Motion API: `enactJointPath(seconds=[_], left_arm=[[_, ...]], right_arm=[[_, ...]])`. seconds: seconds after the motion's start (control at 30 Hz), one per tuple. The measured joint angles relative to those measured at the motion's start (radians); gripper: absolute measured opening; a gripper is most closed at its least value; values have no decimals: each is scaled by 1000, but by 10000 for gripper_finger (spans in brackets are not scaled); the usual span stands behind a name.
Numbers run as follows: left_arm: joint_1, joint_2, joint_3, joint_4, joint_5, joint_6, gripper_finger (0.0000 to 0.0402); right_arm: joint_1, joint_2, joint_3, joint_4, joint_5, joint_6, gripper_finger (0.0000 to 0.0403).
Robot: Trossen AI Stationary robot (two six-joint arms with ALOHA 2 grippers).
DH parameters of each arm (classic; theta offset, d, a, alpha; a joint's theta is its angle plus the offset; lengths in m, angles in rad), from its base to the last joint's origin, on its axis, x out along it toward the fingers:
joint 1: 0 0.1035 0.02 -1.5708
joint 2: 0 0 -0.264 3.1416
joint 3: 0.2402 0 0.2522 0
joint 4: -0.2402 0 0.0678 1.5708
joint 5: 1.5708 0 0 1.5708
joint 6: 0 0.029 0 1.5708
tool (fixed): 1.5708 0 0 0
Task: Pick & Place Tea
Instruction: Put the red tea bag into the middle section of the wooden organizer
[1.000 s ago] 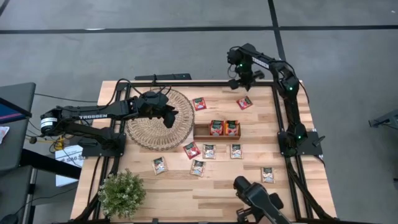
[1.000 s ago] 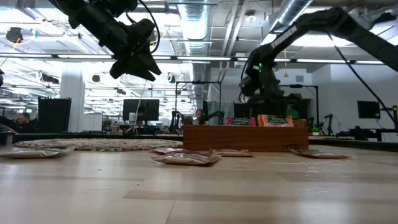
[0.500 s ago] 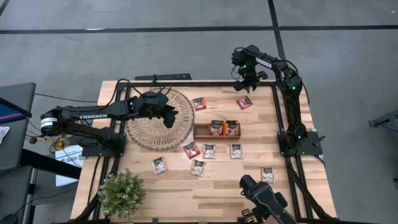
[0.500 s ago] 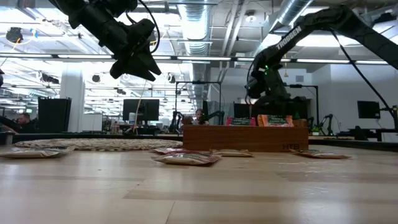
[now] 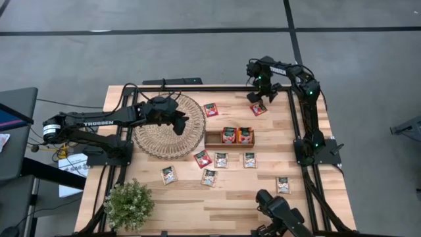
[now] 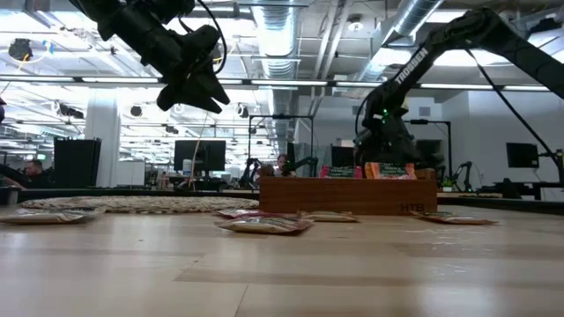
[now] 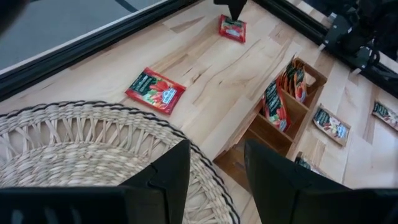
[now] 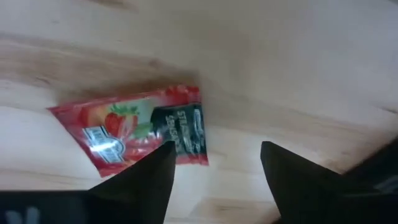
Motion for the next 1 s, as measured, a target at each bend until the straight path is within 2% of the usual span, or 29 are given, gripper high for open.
enactJointPath(seconds=[0.37,0.77,1.0], left_arm=[[0,0,0,33,0,0,142],[0,0,0,50,0,0,142],[0,0,0,50,0,0,142]], right_arm=[[-10,39,-33,17,-14,-1,180],[-16,49,-35,20,-38,-10,72],[-16,50,-36,20,-27,-8,36]])
